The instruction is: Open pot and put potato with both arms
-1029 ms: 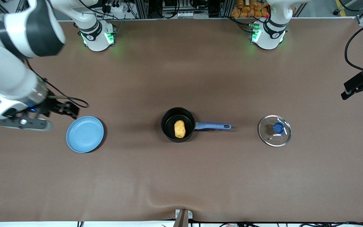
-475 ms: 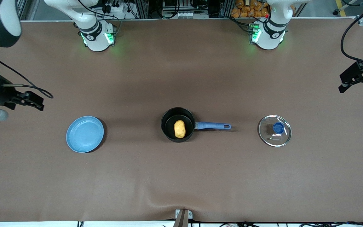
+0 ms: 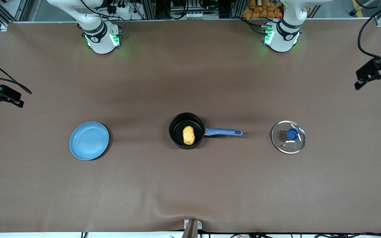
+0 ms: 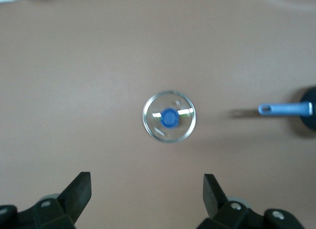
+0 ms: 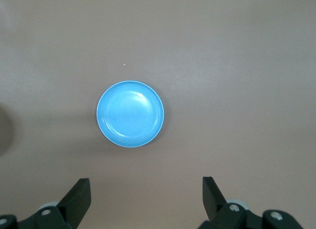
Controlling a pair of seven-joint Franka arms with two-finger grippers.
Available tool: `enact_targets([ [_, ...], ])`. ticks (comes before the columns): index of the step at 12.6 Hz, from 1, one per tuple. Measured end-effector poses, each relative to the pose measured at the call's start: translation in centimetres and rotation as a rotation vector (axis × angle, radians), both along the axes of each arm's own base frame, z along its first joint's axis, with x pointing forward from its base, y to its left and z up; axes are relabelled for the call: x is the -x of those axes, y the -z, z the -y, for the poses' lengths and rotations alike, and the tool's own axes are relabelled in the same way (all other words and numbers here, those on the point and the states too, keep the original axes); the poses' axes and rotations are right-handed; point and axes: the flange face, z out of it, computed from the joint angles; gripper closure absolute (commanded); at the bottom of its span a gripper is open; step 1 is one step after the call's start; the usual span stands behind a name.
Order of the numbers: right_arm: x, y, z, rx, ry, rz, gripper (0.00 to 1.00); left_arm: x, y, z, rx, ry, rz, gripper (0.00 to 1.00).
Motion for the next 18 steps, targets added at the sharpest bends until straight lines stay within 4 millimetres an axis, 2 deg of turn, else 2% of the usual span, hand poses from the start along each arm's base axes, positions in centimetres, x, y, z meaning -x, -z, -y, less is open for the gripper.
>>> enact_targets([
  [2, 0.7, -0.3, -0.2, -0.002, -0.003, 0.001, 0.0, 2.0, 0.8, 2.0, 0.005, -0.035, -0.045, 0.0],
  [4, 0.9, -0.2, -0.4, -0.003, -0.007, 0.001, 0.0, 3.3, 0.6, 2.2, 0.009, -0.115, -0.074, 0.0],
  [8, 0.9, 0.0, -0.8, -0.003, -0.014, 0.014, 0.0, 3.4, 0.8, 0.3, 0.006, -0.057, -0.088, 0.0],
  [13, 3.9, -0.4, -1.5, -0.003, -0.027, 0.066, 0.0, 4.0, 1.2, 1.2, 0.01, -0.04, -0.132, 0.0],
  [18, 4.2, -0.2, -2.3, -0.003, -0.041, 0.069, 0.0, 4.2, 0.9, 2.5, 0.005, -0.016, -0.132, 0.0],
])
